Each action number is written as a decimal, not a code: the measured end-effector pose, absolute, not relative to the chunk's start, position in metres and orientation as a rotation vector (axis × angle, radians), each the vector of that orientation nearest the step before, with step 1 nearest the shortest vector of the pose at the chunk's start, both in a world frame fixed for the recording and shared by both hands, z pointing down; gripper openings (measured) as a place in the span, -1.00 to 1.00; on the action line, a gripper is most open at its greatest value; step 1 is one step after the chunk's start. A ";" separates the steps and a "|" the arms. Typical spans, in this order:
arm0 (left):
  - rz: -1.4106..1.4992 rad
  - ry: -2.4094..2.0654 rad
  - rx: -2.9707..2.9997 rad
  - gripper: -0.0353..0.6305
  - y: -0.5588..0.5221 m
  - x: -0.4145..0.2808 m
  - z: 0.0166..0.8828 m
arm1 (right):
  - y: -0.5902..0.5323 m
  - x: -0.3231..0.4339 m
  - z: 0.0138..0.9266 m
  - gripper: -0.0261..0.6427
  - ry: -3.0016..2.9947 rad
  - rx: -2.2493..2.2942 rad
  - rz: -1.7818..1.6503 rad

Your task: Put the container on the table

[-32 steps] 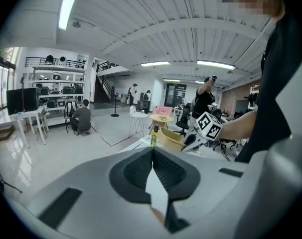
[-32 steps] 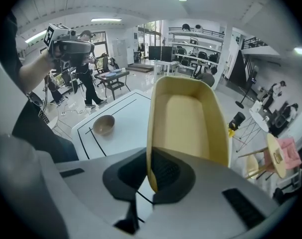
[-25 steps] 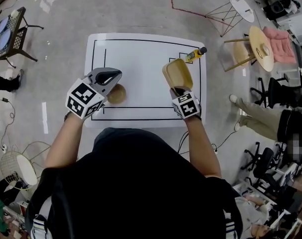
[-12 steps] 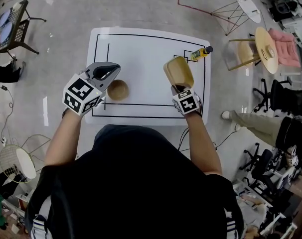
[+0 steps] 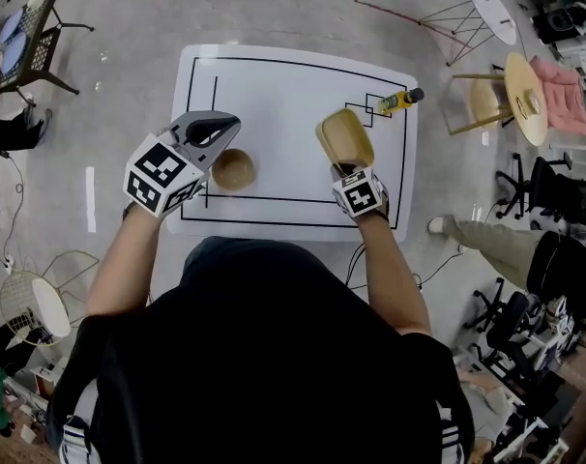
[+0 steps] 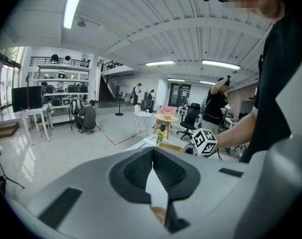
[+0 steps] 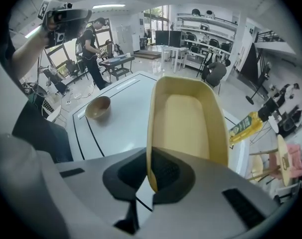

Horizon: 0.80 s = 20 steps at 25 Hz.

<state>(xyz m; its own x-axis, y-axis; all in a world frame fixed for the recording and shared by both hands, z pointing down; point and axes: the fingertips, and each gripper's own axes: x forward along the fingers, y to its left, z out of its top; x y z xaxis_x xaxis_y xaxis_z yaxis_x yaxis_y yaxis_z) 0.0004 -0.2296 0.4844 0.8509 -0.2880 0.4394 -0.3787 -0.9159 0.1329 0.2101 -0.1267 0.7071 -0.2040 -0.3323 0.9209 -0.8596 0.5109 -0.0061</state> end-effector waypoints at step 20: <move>0.655 -0.541 2.762 -0.87 -0.242 -0.011 0.507 | -0.134 0.189 0.747 -0.89 -1.759 0.906 0.686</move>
